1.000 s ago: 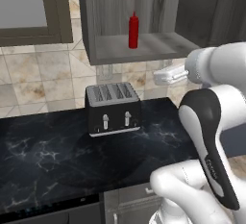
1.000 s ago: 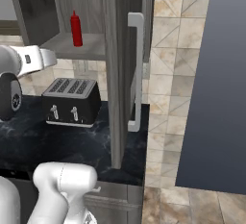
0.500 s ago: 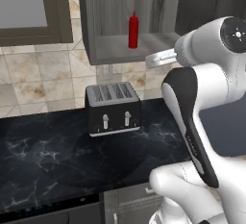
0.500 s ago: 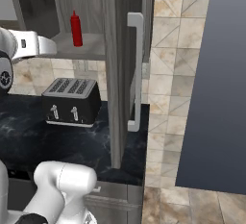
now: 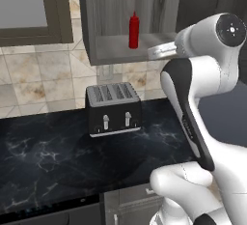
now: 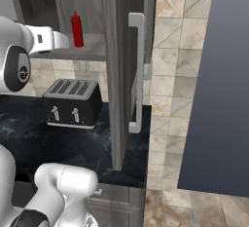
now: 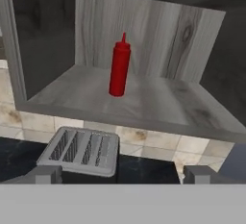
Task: Move the ketchup and mustard from the cabinet to the dining counter.
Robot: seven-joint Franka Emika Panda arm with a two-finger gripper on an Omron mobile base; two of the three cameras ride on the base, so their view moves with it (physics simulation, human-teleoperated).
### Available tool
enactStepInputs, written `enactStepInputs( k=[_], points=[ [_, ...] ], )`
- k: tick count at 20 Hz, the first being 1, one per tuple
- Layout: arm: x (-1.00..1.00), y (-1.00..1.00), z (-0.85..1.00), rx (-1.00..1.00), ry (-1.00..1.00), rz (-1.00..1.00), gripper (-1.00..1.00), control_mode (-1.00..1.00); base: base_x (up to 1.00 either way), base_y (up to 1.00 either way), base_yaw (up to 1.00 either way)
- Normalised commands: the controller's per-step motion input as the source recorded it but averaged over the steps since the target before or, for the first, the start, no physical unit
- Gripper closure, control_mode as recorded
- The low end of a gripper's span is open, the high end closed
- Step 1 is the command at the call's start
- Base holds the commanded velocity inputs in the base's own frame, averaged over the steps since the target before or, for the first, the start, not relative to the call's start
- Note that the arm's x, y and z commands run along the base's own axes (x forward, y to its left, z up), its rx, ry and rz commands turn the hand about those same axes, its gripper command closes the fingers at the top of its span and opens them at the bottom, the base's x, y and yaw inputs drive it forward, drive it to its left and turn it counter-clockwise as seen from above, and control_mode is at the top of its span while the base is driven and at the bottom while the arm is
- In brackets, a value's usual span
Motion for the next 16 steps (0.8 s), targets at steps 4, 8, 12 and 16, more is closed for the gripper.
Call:
enactStepInputs(
  k=[4,8,12,16],
  points=[
    [0.34,0.0,-0.01,0.0,-0.05,0.0,-1.0,-1.0,0.0,0.0,0.0],
    [0.22,0.0,0.0,0.01,-0.06,0.0,-1.0,-1.0,0.0,0.0,0.0],
    [0.21,0.0,0.0,0.01,-0.03,0.0,-1.0,-1.0,0.0,0.0,0.0],
    [0.22,0.0,0.0,0.01,0.0,0.0,-1.0,-1.0,0.0,0.0,0.0]
  ],
)
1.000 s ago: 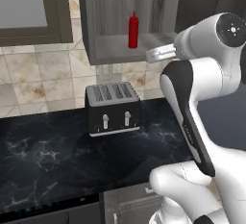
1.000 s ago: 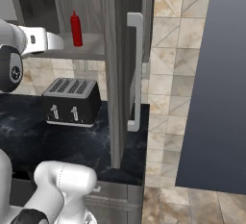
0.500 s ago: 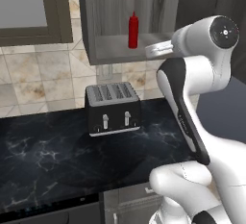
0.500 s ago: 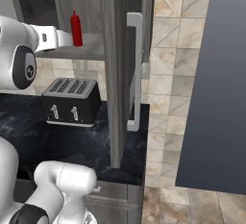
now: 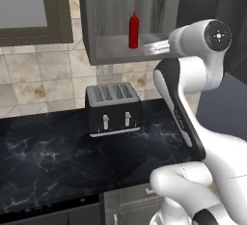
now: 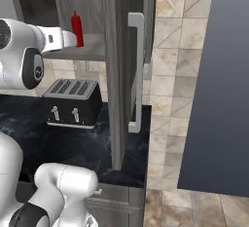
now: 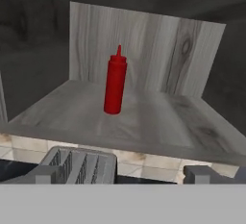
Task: Move the ketchup and mustard from the cabinet to the dining counter.
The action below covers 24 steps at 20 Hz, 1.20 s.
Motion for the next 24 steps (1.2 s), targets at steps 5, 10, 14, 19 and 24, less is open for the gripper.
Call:
enactStepInputs(
  k=[5,10,14,19,24],
  points=[
    [0.19,0.0,-0.01,0.01,0.0,0.01,-1.0,-1.0,0.0,0.0,0.0],
    [0.28,0.0,0.0,0.0,0.0,0.02,-1.0,-1.0,0.0,0.0,0.0],
    [0.38,0.0,0.0,0.0,0.0,0.01,-1.0,-1.0,0.0,0.0,0.0],
    [0.37,0.0,0.0,0.0,0.0,0.0,-1.0,-1.0,0.0,0.0,0.0],
    [0.35,0.0,0.0,0.0,0.0,0.0,-1.0,-1.0,0.0,0.0,0.0]
  ],
)
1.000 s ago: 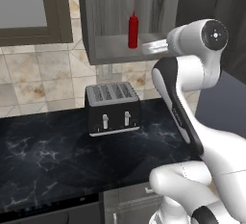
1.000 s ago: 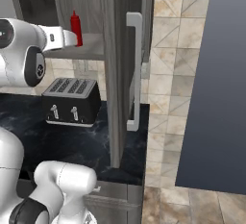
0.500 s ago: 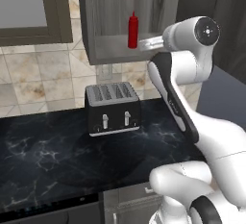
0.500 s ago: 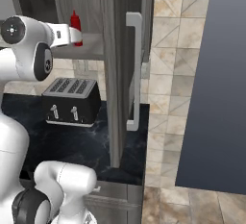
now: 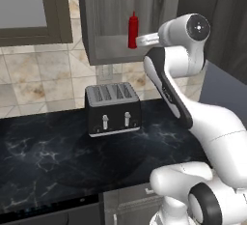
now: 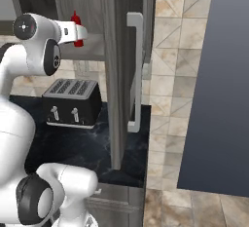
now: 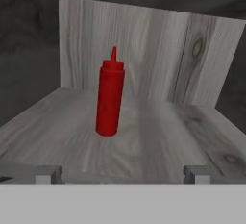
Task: Move the ketchup and mustard from the cabinet to the dining counter.
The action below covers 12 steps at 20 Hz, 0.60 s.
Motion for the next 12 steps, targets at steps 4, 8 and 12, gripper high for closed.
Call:
enactStepInputs(
  k=[4,8,12],
  points=[
    [0.37,0.12,0.0,0.0,-0.02,0.0,-1.0,-1.0,0.0,0.0,0.0],
    [0.3,0.05,0.0,0.02,0.0,0.0,-1.0,-1.0,0.0,0.0,0.0],
    [0.27,0.0,0.0,0.02,0.0,0.0,-1.0,-1.0,0.0,0.0,0.0]
  ],
)
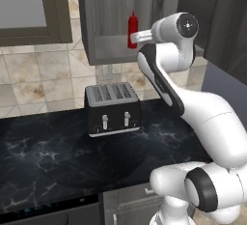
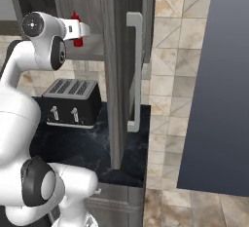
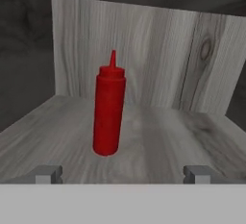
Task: Move the ketchup and mustard from the cabinet to the dining counter.
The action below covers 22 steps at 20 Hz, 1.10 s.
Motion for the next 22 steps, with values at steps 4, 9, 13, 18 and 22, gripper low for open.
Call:
enactStepInputs(
  k=[4,9,13,18,22],
  points=[
    [0.28,0.0,0.0,0.02,0.0,0.0,-1.0,-1.0,0.0,0.0,0.0],
    [0.3,0.0,0.0,0.02,0.0,0.0,-1.0,-1.0,0.0,0.0,0.0],
    [0.3,0.06,0.0,0.02,0.0,0.0,-1.0,-1.0,0.0,0.0,0.0],
    [0.07,0.02,0.0,0.0,0.0,0.0,-1.0,-1.0,0.0,0.0,0.0],
    [0.03,0.04,0.0,0.0,0.0,0.0,-1.0,-1.0,0.0,0.0,0.0]
  ],
)
